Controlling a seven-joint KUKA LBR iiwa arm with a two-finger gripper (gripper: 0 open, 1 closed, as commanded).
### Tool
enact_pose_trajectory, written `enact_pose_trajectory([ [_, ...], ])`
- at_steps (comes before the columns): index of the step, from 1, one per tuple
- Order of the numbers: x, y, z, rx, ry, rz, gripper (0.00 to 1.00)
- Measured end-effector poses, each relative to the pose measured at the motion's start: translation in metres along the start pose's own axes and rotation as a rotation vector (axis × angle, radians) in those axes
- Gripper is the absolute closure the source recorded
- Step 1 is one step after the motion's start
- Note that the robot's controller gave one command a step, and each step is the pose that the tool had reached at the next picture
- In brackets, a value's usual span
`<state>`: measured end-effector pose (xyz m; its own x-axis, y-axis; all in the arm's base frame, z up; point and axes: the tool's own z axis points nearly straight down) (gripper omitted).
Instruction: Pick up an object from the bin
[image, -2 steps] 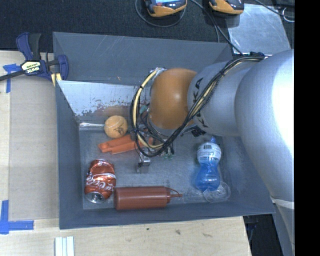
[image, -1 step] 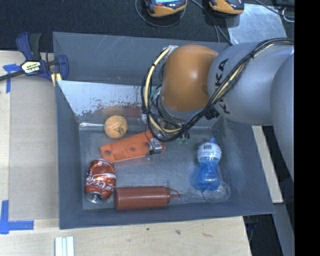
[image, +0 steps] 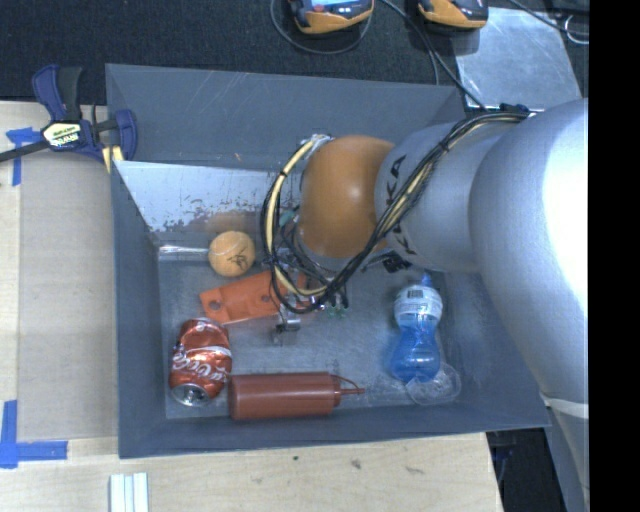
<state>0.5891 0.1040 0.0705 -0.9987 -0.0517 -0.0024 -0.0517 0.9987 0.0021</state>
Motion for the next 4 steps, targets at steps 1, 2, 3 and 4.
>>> enact_pose_trajectory([
  [1, -0.023, 0.000, 0.000, 0.001, -0.010, -0.061, 0.00],
  [2, -0.001, -0.001, -0.001, -0.001, -0.004, 0.000, 1.00],
  [3, -0.001, 0.000, -0.001, -0.001, -0.004, 0.000, 1.00],
  [4, -0.001, -0.001, -0.002, -0.001, -0.004, 0.000, 1.00],
])
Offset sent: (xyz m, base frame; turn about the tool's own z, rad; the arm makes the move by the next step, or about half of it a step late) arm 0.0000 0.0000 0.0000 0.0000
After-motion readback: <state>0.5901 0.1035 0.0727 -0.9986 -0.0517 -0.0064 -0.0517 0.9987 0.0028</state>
